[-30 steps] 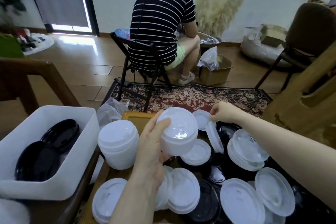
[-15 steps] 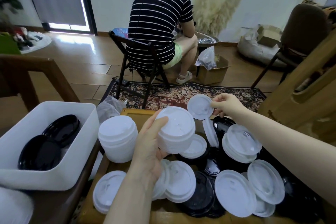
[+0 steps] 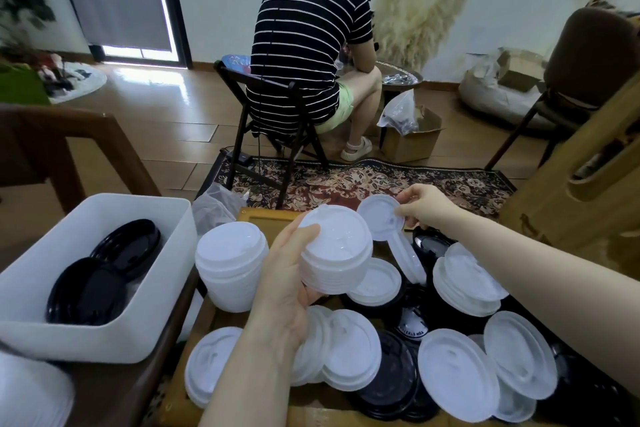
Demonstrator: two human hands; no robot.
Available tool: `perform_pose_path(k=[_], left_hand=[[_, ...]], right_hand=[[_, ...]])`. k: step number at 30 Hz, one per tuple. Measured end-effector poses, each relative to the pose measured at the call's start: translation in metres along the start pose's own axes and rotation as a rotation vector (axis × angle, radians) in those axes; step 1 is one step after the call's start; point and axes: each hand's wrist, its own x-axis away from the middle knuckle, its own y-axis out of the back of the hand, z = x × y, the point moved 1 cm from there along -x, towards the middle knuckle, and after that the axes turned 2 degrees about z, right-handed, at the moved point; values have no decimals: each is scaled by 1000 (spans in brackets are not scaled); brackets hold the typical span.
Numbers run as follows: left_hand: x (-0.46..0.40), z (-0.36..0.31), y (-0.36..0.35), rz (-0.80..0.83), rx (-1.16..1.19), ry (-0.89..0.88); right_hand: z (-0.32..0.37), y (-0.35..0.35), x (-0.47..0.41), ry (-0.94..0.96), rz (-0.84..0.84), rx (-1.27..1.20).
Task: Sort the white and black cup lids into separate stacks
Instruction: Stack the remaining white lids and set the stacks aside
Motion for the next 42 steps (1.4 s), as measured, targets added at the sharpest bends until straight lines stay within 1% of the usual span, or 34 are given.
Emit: perform_pose_path(k=[3, 5, 7, 10, 12, 13, 17, 20, 22, 24, 26, 29, 30, 33, 35, 38, 40, 42], left_hand=[[-4, -1, 4, -13, -3, -2], [-5, -2, 5, -13, 3, 6], [-6, -2, 6, -9, 2, 12], [-6, -1, 5, 9, -7, 17], [-5, -1, 3, 16, -2, 19], [-4, -1, 3, 19, 4, 22], [0, 2, 1, 47, 3, 33], [3, 4, 1, 60, -1, 45], [4, 5, 2, 66, -12, 46], [5, 5, 1, 71, -22, 46], [7, 6, 0, 82, -25, 56], [11, 9, -4, 106, -47, 66], [13, 10, -6, 110, -59, 67], [18, 13, -8, 113, -93, 62], [20, 15, -10, 117, -116, 52], [24, 15, -13, 152, -138, 37], [27, 13, -14, 168, -115, 43], [28, 12, -13, 162, -102, 51]], right_hand=[[3, -3, -3, -11, 137, 275], [3, -1, -2, 23, 178, 372], [5, 7, 1, 126, 191, 352], [7, 19, 14, 338, 371, 315], [5, 21, 24, 383, 462, 374], [5, 21, 28, 391, 455, 398], [10, 23, 39, 472, 336, 321], [17, 38, 52, 450, 229, 244], [22, 47, 63, 466, 81, 176], [23, 53, 75, 473, -144, 65], [22, 53, 90, 435, -339, -62], [21, 36, 122, 467, -461, -216], [22, 27, 134, 517, -505, -198], [20, 0, 167, 764, -672, 49], [19, -12, 178, 928, -685, 133], [18, -26, 183, 1108, -614, 202], [16, -32, 184, 1169, -561, 224], [13, -35, 185, 1180, -518, 193]])
